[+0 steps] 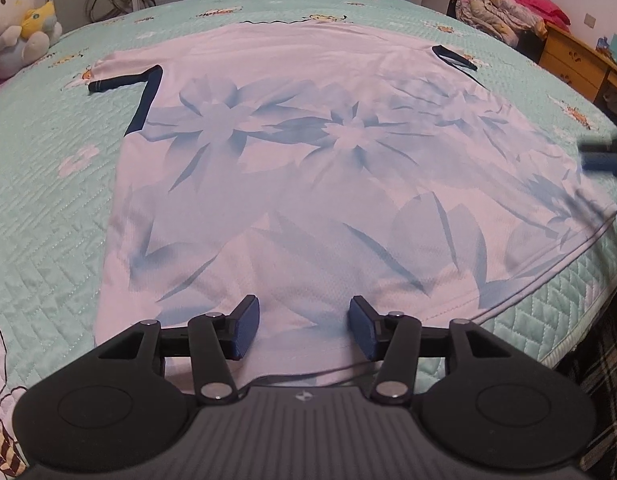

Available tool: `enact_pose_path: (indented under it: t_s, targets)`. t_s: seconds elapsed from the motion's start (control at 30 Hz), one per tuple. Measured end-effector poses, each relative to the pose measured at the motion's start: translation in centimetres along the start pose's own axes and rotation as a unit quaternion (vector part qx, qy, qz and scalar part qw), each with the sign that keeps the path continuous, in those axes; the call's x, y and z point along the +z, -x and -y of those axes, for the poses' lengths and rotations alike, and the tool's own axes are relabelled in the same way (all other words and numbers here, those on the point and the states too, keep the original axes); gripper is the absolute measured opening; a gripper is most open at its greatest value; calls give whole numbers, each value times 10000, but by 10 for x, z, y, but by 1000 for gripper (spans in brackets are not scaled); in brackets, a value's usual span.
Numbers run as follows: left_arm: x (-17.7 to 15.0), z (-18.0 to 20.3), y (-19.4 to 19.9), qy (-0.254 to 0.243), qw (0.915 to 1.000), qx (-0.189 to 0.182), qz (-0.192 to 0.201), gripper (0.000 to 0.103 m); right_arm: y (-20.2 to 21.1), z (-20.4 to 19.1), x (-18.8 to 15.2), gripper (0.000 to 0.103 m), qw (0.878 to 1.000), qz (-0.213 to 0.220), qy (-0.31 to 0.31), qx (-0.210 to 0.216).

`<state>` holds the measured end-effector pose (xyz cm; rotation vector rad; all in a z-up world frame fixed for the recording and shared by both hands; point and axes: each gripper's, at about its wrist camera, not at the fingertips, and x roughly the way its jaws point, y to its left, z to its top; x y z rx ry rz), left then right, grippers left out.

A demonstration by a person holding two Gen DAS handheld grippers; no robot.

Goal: Fold clothes

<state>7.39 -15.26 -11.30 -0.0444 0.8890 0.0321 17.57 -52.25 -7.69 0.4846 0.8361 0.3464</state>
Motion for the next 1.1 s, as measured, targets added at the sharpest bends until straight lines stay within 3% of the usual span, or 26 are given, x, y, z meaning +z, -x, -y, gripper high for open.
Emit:
enact_pose_path:
  t_s: [0.23, 0.3, 0.37, 0.5, 0.6, 0.67, 0.77, 0.9, 0.97, 1.1]
  targets:
    - [3, -1, -1, -22, 9999, 20, -112, 56, -28, 45, 20, 33, 9978, 207, -624, 5]
    - [4, 0, -2, -32, 9999, 30, -143, 57, -35, 60, 24, 26, 9965, 224, -807, -26]
    - [5, 0, -3, -42, 9998, 45, -174, 58, -42, 74, 28, 26, 9948, 241, -990, -58]
    - [10, 0, -4, 1, 9996, 65, -265, 60, -25, 79, 28, 29, 9923, 362, -1185, -62]
    - [12, -5, -3, 184, 9995, -37, -273, 61, -19, 71, 30, 29, 9947, 392, -947, -9]
    - [12, -14, 0, 551, 9980, -213, -216, 61, -21, 72, 30, 31, 9952, 275, -917, -195]
    - [14, -30, 6, 1223, 9909, -550, -128, 56, -24, 81, 26, 31, 9930, 182, -1107, -378]
    - [26, -36, 16, 1575, 9820, -1015, 247, 55, -23, 70, 19, 33, 9961, 143, -768, -407]
    - [33, -37, 16, 1670, 9795, -1055, 389, 55, -23, 65, 15, 34, 9972, 123, -598, -421]
    - [35, -43, -5, 1811, 9807, -730, 112, 55, -22, 55, 8, 34, 9986, 109, -256, -458]
